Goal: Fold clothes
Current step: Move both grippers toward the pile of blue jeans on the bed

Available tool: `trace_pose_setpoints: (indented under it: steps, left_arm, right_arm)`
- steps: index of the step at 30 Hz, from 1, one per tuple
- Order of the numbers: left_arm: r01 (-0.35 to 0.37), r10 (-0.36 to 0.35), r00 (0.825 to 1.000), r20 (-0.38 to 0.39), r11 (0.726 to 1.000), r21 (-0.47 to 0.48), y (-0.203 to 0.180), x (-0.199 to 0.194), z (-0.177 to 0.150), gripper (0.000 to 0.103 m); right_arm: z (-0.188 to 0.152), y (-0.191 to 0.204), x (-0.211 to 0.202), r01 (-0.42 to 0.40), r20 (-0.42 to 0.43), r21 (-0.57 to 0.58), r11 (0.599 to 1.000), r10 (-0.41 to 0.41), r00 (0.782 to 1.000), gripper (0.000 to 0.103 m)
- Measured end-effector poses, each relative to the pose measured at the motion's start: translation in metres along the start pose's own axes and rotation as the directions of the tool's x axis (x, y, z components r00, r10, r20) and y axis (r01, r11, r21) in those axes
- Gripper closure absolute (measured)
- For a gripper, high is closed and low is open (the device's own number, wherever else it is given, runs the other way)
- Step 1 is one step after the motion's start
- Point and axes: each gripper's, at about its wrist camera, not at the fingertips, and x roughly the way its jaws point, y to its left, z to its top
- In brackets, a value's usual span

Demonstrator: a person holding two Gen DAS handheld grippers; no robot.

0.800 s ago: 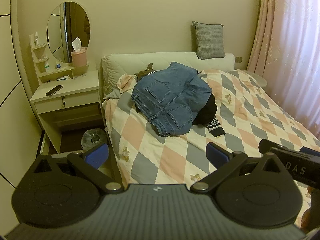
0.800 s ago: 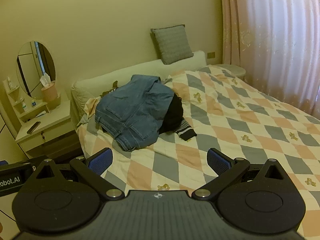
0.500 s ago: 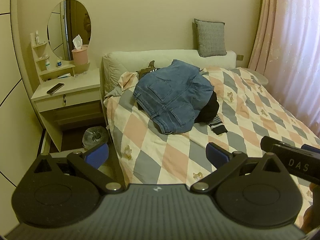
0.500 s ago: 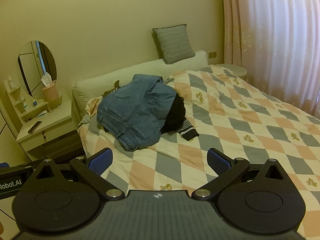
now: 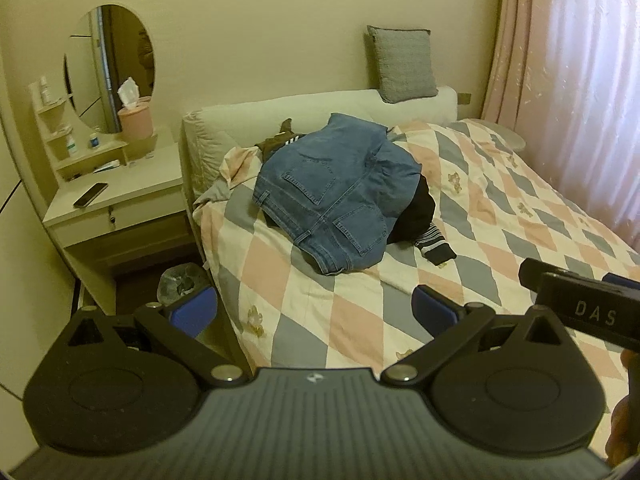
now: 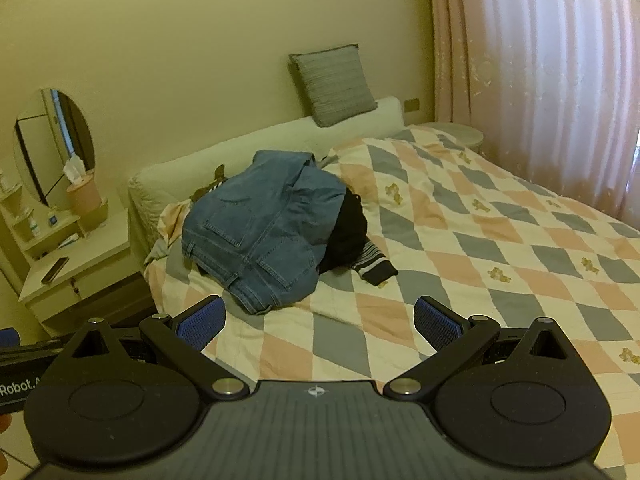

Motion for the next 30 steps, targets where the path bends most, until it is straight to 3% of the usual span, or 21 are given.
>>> trace_pose_setpoints:
  steps: [12, 17, 24, 30]
  left_arm:
    - [0.077, -0.075, 0.997, -0.035, 0.995, 0.056, 0.058, 0.07, 0.051, 0.0]
    - [0.095, -0.09, 0.993, -0.081, 0.994, 0.06, 0.08, 0.103, 0.058, 0.0]
    - [0.089, -0.086, 0.984, -0.155, 0.996, 0.013, 0.105, 0.141, 0.054, 0.001]
    - [0.062, -0.064, 0.987, -0.148, 0.998, -0.02, 0.105, 0.15, 0.048, 0.001]
  right_arm:
    - [0.022, 0.058, 0.055, 0.039, 0.028, 0.03, 0.999, -0.04, 0.999, 0.0]
    - [0.021, 0.072, 0.077, 0.046, 0.025, 0.044, 0.998, -0.047, 0.999, 0.0]
    - [0.006, 0.073, 0.107, 0.048, -0.04, 0.065, 0.997, -0.045, 0.998, 0.0]
    - [0.004, 0.066, 0.106, 0.048, 0.062, 0.059, 0.997, -0.052, 0.997, 0.0]
